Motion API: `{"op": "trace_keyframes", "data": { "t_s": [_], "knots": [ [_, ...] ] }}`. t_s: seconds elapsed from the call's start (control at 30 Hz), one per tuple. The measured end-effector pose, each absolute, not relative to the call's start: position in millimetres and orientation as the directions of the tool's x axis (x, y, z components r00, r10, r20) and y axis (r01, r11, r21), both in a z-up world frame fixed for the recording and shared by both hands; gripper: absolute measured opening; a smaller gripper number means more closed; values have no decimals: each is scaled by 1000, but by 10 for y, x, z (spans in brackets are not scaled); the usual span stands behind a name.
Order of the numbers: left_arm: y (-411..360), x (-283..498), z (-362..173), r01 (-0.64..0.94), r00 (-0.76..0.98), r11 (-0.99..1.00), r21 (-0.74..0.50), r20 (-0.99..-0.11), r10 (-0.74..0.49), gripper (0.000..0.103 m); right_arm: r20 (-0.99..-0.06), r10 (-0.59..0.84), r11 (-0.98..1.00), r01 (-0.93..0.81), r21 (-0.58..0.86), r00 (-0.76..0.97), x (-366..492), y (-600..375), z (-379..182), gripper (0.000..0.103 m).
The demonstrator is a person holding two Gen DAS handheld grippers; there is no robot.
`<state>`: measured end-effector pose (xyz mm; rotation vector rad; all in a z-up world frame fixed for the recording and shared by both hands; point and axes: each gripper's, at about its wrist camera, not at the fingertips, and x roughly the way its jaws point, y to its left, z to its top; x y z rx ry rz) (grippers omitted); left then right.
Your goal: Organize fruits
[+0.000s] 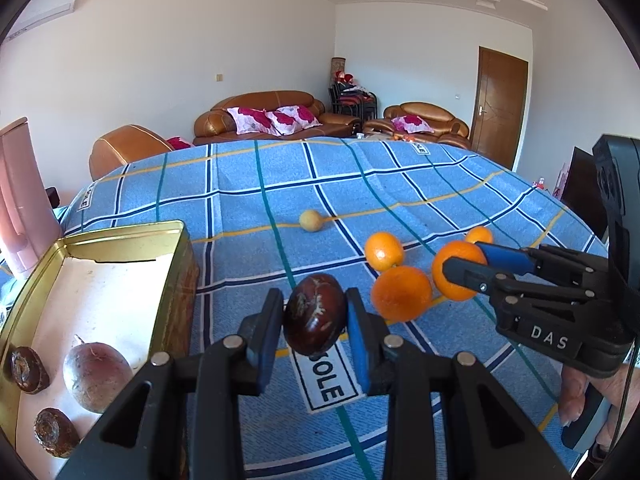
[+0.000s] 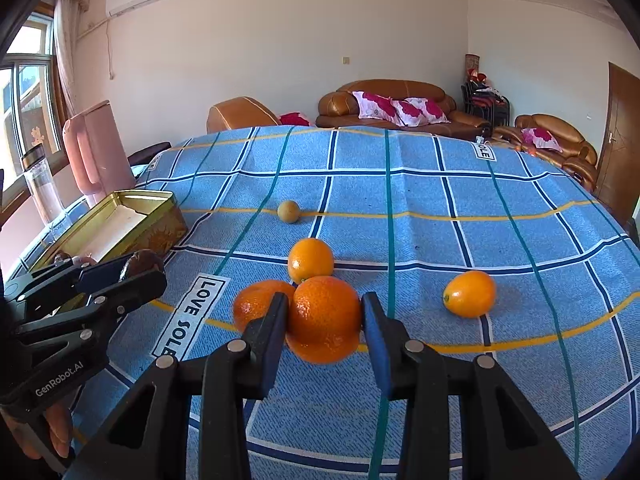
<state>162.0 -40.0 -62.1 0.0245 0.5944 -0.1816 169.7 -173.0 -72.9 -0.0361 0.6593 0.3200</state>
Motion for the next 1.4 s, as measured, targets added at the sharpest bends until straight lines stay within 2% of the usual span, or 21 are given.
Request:
{"op": "trace_keyframes", "data": {
  "t_s": [1.4],
  "knots": [
    [-360, 1288, -465, 141, 910, 990, -5, -393, -132, 33, -347, 388, 912, -411, 8, 854, 1177, -1724, -468, 39]
  ]
}}
